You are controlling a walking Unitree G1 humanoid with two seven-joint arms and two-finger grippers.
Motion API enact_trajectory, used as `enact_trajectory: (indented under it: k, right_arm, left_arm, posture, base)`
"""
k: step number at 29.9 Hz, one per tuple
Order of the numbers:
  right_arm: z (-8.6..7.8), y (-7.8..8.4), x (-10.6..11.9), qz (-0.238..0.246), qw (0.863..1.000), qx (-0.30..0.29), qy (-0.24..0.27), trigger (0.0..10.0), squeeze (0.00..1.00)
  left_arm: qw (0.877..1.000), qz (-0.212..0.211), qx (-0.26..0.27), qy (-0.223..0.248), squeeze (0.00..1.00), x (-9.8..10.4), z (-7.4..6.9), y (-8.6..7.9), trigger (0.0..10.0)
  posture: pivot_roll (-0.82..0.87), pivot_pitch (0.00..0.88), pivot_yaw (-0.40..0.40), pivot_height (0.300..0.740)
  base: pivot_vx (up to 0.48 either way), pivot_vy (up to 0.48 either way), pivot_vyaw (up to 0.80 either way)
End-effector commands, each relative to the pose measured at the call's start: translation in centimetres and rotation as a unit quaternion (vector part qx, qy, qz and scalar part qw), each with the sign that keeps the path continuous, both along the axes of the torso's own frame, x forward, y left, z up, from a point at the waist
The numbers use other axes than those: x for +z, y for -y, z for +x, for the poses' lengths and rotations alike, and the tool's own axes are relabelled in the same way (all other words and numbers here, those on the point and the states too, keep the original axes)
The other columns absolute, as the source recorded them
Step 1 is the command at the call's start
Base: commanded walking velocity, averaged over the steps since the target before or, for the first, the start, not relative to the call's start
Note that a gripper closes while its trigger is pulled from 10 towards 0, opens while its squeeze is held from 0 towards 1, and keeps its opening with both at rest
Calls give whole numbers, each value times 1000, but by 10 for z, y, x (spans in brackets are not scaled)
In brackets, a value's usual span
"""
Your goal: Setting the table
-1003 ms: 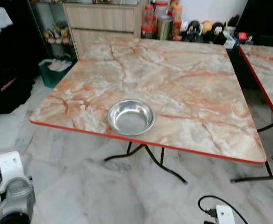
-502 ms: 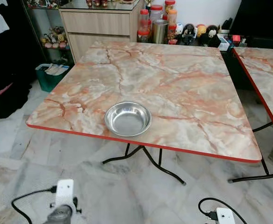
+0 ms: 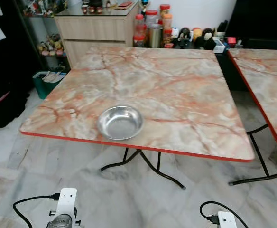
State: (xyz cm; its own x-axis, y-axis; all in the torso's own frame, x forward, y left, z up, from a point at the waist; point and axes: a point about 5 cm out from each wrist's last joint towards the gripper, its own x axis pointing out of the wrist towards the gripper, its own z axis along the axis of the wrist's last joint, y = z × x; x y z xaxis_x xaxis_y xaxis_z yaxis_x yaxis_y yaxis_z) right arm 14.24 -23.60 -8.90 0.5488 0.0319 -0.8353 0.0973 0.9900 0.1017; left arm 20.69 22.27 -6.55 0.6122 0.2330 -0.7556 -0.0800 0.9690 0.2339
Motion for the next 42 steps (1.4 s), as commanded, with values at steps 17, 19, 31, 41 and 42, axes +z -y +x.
enact_trajectory:
  k: [17,19,31,41,42]
  right_arm:
    - [0,7,2,-14,1000,18,0,10000,0]
    - [1,7,2,-20,1000,21,1,10000,0]
    - [1,7,2,-13,1000,15,-3,10000,0]
    - [0,7,2,-9,1000,2,-2,10000,0]
    - [0,7,2,-7,1000,1,0,10000,0]
  left_arm:
    - [1000,-2,25,-6,0,-3,-3,4,10000]
    - [1000,-1,24,-7,0,-3,-3,4,10000]
    - [999,-2,30,-16,0,-5,-6,5,10000]
    - [999,0,31,-20,0,-6,-9,2,10000]
    - [999,0,32,-20,0,-6,-9,2,10000]
  posture:
    - [10,47,-9,740]
    - [10,47,-9,740]
    - [-10,57,-6,740]
    - [-11,47,-7,740]
    - [-10,45,-8,740]
  base:
    - [0,-472,-58]
    - [0,-429,756]
    - [20,-417,63]
    - [122,-412,0]
    - [277,-390,0]
